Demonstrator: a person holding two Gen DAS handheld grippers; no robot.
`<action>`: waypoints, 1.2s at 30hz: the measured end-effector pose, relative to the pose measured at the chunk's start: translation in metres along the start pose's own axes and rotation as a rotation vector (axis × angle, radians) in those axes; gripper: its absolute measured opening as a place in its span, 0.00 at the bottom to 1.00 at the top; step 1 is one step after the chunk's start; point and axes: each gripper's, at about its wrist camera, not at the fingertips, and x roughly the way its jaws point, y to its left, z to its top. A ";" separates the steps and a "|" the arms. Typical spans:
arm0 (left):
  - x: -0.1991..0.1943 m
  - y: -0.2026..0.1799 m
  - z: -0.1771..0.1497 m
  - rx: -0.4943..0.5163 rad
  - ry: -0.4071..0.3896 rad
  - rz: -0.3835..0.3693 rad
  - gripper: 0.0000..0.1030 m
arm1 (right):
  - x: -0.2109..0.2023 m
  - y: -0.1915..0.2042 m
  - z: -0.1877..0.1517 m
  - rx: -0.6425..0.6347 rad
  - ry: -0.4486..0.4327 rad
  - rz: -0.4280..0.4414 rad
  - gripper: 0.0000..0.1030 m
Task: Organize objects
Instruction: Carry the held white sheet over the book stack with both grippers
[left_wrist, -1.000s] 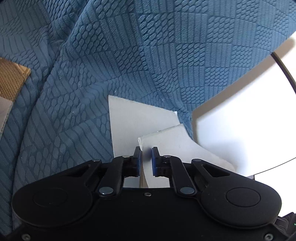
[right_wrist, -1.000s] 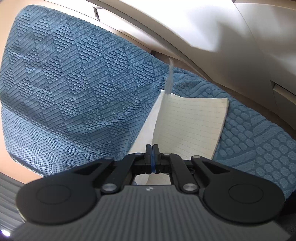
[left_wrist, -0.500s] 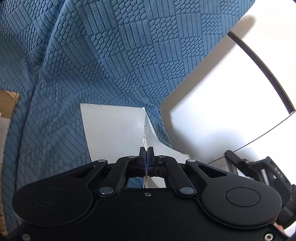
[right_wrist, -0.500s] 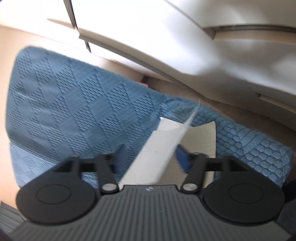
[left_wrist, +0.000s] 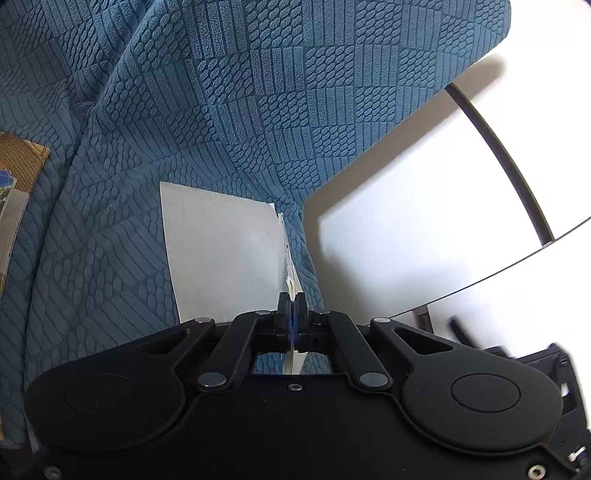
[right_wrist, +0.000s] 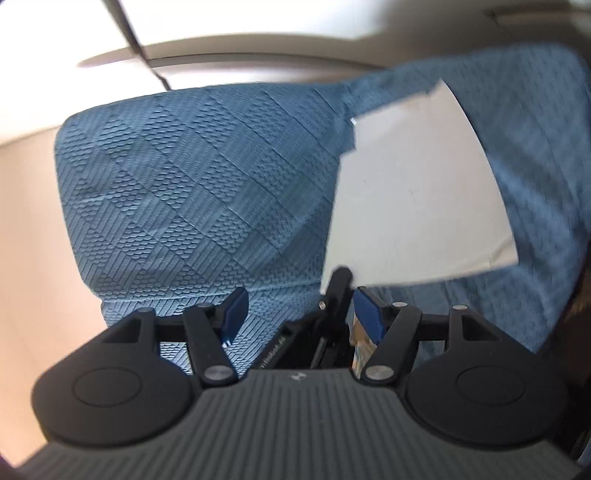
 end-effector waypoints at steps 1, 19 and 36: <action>-0.002 0.000 0.000 0.002 -0.003 -0.004 0.00 | 0.002 -0.005 -0.004 0.040 0.002 -0.010 0.64; -0.017 0.018 0.000 -0.042 -0.014 -0.051 0.00 | 0.045 -0.056 -0.021 0.307 -0.099 -0.141 0.64; -0.049 0.043 0.001 -0.140 -0.071 -0.095 0.02 | 0.019 -0.024 -0.012 -0.008 -0.296 -0.210 0.07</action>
